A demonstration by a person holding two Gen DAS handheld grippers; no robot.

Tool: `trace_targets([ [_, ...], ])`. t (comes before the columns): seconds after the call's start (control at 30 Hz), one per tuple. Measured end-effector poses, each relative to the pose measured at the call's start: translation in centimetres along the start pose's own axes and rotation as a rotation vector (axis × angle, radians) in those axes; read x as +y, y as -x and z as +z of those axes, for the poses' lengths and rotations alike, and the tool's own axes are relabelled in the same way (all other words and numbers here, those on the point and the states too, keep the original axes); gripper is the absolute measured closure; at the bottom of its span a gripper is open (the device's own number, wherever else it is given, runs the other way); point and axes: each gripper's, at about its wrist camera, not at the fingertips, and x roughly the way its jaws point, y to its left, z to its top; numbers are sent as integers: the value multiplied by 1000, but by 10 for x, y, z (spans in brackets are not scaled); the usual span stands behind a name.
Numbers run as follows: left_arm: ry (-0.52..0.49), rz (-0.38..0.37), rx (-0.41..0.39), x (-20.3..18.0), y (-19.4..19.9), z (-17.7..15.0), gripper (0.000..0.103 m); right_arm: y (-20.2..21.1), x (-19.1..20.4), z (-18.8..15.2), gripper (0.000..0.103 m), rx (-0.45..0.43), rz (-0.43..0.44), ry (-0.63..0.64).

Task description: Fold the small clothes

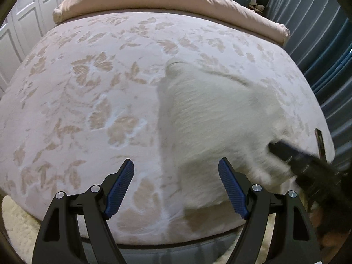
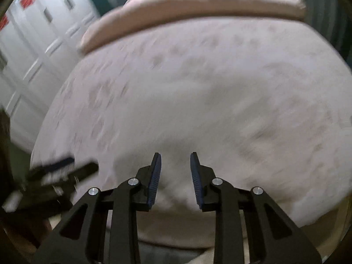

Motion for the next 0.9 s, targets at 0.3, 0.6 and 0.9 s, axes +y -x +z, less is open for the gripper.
trace_targets([
  [0.3, -118, 59, 89, -52, -65, -10, 26, -13, -93, -41, 79, 39, 16, -283],
  [0.6, -66, 38, 96, -44, -66, -11, 19, -9, -111, -38, 75, 50, -35, -222],
  [0.9, 103, -60, 119, -21, -74, 22, 19, -40, -140, -7, 35, 82, -11, -305],
])
